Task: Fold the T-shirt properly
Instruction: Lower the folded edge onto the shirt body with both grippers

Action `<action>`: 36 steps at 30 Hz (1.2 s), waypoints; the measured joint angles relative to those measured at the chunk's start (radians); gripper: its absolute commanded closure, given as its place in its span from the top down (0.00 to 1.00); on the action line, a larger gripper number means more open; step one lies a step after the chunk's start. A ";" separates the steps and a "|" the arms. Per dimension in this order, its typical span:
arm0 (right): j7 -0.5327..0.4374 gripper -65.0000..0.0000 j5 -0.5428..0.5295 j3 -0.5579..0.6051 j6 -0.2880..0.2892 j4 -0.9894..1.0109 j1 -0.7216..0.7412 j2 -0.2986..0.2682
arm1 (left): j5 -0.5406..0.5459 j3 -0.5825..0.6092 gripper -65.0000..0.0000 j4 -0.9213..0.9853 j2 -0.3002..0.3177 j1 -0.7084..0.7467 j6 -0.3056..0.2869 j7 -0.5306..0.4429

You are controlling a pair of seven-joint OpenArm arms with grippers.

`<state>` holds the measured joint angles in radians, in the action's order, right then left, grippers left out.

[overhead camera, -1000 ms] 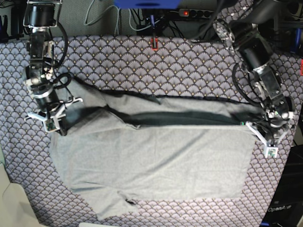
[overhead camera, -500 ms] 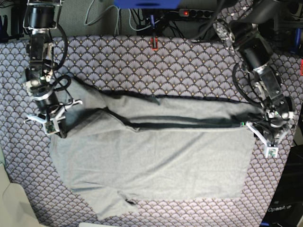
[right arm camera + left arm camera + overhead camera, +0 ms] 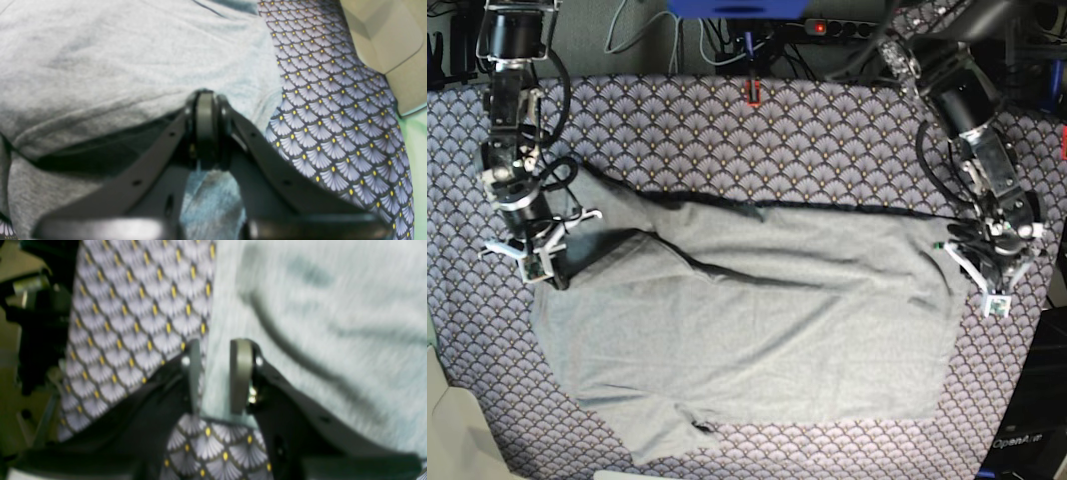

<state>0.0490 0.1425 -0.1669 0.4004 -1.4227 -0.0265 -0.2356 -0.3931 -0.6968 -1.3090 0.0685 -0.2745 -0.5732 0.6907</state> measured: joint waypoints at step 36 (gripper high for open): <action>-0.006 0.00 0.003 0.033 0.000 0.037 -0.080 0.050 | 0.002 0.000 0.24 -0.034 0.005 0.041 0.000 -0.017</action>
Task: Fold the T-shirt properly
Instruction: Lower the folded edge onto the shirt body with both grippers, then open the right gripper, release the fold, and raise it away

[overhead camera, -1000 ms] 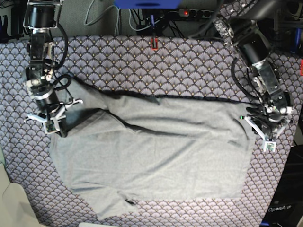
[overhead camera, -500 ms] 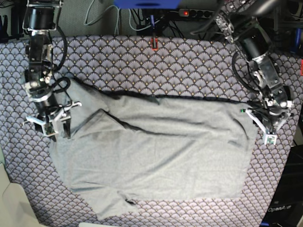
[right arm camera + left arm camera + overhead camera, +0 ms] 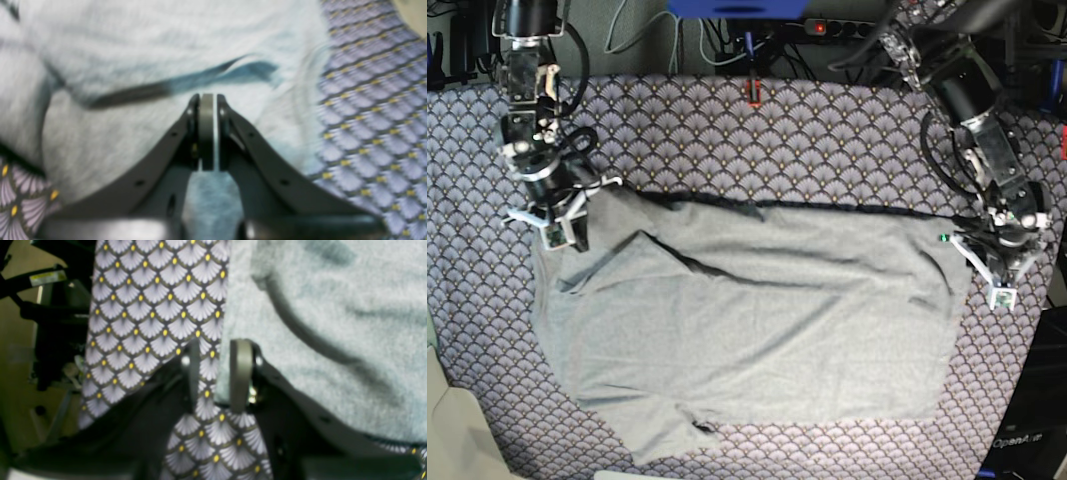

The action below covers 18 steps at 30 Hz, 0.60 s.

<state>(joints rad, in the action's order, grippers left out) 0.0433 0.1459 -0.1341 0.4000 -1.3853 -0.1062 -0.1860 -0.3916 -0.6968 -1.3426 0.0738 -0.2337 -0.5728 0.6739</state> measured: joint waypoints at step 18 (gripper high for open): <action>-0.002 0.00 0.008 0.097 0.000 0.060 0.015 -0.005 | 0.006 -0.004 0.24 0.278 0.012 -0.052 0.018 -0.153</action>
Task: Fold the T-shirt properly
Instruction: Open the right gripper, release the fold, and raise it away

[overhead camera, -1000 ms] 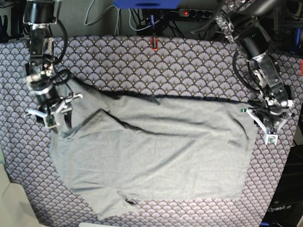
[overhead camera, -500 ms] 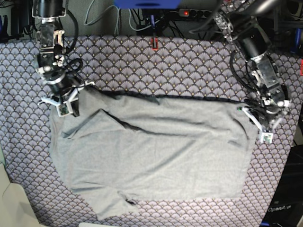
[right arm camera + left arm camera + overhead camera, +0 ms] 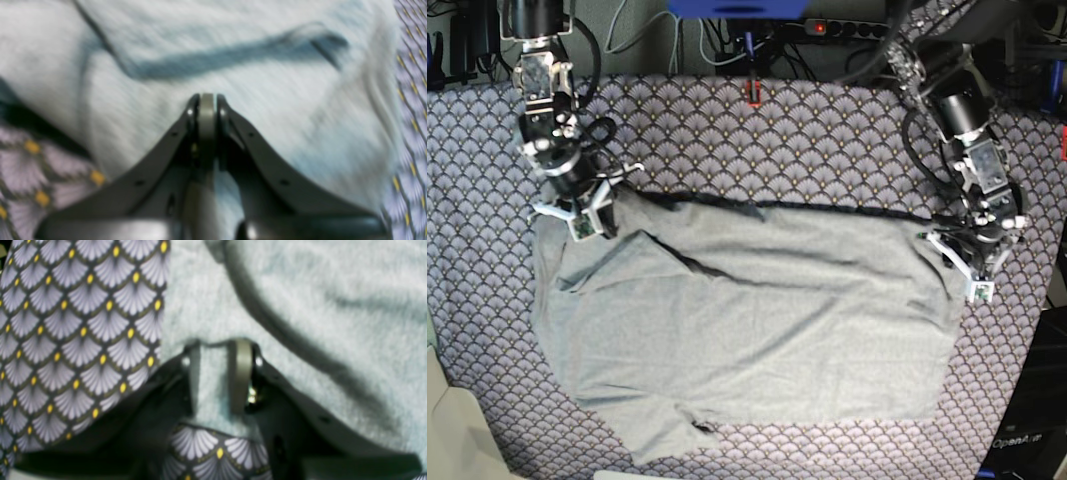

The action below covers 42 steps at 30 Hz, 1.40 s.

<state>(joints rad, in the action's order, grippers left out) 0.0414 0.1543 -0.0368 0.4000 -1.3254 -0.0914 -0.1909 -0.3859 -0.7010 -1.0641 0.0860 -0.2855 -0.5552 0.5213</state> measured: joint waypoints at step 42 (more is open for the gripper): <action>0.003 0.00 0.146 -0.012 0.006 -0.048 0.117 -0.042 | 0.040 -0.002 0.24 -0.045 0.002 0.073 -0.002 -0.051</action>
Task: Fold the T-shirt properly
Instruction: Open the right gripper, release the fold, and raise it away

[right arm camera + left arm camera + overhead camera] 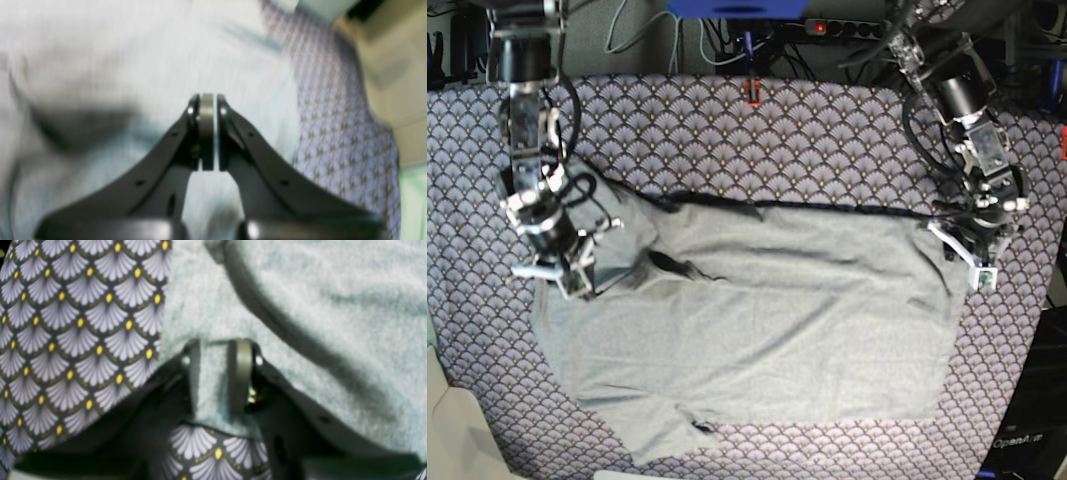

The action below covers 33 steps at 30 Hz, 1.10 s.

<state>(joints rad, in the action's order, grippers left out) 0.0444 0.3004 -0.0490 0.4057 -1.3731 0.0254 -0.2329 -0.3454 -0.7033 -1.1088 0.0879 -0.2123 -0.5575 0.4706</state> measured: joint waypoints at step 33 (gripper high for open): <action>0.004 0.00 0.006 0.230 0.094 0.217 0.178 0.033 | -0.011 0.000 0.24 -0.011 -0.003 0.001 -0.001 0.015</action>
<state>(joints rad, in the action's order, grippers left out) 0.0483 0.3061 0.1806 0.4999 -1.1561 0.2031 -0.1997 -0.3569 -0.7033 -1.1194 0.0853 -0.2111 -0.5583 0.4854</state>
